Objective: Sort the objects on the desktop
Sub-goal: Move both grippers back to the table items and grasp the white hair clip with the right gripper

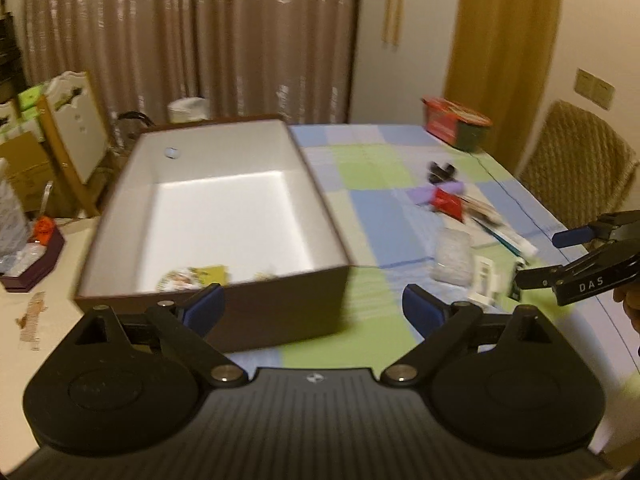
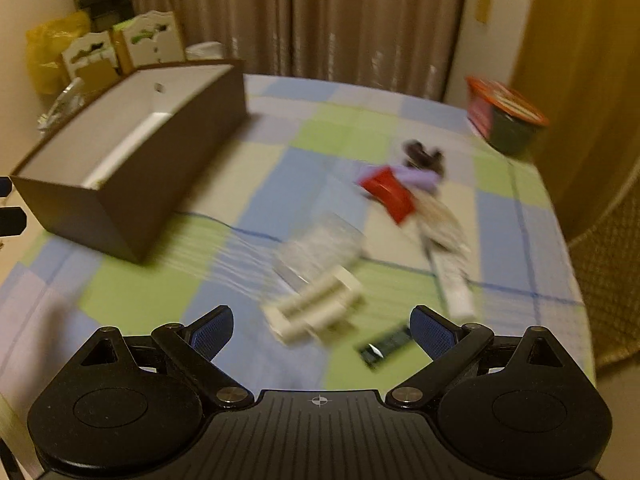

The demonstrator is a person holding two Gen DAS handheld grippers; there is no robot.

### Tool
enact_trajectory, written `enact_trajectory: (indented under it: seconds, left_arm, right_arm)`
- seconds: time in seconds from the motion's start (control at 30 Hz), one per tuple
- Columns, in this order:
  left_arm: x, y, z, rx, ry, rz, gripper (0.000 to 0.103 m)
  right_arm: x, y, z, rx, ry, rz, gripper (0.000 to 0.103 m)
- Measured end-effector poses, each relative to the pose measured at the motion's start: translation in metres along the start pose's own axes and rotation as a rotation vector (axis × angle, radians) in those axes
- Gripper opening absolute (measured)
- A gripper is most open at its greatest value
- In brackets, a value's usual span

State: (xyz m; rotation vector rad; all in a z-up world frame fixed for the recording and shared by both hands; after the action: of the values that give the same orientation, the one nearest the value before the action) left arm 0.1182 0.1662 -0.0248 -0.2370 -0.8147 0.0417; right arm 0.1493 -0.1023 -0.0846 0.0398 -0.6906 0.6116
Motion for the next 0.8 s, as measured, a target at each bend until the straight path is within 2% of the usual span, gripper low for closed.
enact_trajectory:
  seconds: [0.13,0.53,0.67,0.8]
  left_arm:
    - [-0.013,-0.041,-0.012,-0.025,0.022,-0.022,0.093]
    - [-0.043,-0.143,-0.058,0.032,0.068,-0.002,0.093]
    - [-0.044,-0.16,-0.063,0.06,0.062,0.011,0.093]
    - [-0.045,-0.157,-0.064,0.089,0.081,0.033,0.093]
  right_arm:
    - [-0.022,-0.026,0.004,0.001,0.01,0.04,0.097]
    - [-0.046,-0.071,-0.011,0.189,-0.012,0.227,0.097]
    - [-0.044,-0.068,-0.024,0.258,-0.036,0.288,0.097]
    - [-0.037,-0.054,-0.041,0.306,-0.06,0.316,0.097]
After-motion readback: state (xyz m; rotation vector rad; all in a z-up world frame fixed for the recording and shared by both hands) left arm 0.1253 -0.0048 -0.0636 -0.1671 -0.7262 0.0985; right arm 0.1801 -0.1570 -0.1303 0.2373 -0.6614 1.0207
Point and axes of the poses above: each gripper's, at about its wrist camera, not at the fingertips, and z roughly against the way its jaws point, y to its left, x to its top, the point moved 8 cm from there along -z, roughly the way its jaws point, and after that the axes turned 14 degrees about z, right-handed, at the moved point
